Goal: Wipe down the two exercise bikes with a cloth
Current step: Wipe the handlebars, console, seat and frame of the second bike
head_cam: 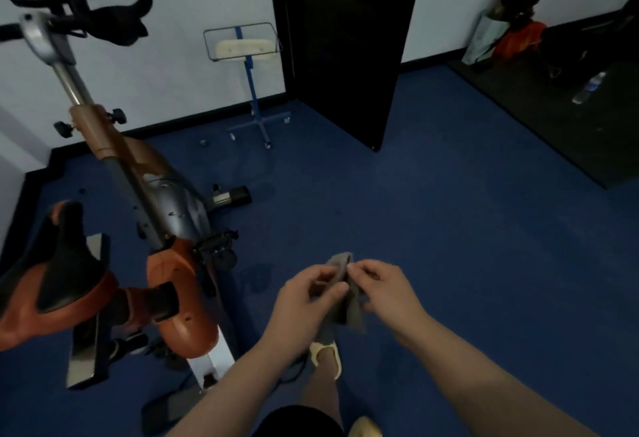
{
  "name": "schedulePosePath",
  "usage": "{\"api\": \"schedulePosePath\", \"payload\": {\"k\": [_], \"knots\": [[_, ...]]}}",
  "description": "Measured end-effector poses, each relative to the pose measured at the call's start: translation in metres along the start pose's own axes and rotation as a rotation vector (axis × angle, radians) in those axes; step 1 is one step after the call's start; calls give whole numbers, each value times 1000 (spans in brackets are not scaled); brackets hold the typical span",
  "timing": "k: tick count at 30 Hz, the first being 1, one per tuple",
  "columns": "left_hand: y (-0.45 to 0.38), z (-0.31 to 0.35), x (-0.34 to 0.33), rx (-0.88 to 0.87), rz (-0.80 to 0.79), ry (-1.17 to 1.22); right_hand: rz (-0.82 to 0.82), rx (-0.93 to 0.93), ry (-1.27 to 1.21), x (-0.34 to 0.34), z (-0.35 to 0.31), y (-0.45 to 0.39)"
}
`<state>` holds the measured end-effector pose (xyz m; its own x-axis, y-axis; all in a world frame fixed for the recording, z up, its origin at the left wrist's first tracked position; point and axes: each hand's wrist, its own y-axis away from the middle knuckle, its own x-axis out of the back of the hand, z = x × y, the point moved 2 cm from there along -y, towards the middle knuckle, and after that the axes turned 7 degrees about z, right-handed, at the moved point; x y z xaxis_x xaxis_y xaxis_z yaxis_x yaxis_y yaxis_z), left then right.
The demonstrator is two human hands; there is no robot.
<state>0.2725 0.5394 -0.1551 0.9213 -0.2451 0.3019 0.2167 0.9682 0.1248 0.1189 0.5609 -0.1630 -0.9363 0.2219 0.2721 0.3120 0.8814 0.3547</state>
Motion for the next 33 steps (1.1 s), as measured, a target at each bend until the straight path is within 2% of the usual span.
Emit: {"api": "schedulePosePath", "payload": {"k": [2,4,6,8,11,12,13,16,18,20,23,27,30,33], "knots": [[-12,-1,-10,-4,-97,24,-6,-41,-32,-2,-4,-21],[-28,-4,-18,38,-265,109,-57,-67,-56,-2,-13,-44],[-53,-6,-17,39,-327,111,-92,-43,-27,0,-24,-71],[-83,-5,-6,-7,-231,102,-113,-29,-28,3,-39,-98],[-136,-7,23,-65,50,7,-182,3,18,6,-65,-137],[-153,-7,32,-101,95,-17,-223,37,40,6,-74,-147],[-169,-5,38,-146,87,-38,-272,71,54,5,-83,-157],[-218,4,46,-197,-130,-238,-382,178,140,6,-111,-185],[-242,12,50,-199,-207,-264,-355,232,150,13,-127,-204],[-262,18,53,-113,-227,-147,-298,255,132,23,-137,-225],[-288,20,56,-67,-174,-31,-294,271,137,31,-145,-257],[-328,23,58,-10,-3,80,-312,201,73,29,-157,-309],[-363,28,54,1,112,133,-420,153,7,25,-171,-350],[-393,39,47,42,140,169,-493,161,4,20,-191,-388]]}}
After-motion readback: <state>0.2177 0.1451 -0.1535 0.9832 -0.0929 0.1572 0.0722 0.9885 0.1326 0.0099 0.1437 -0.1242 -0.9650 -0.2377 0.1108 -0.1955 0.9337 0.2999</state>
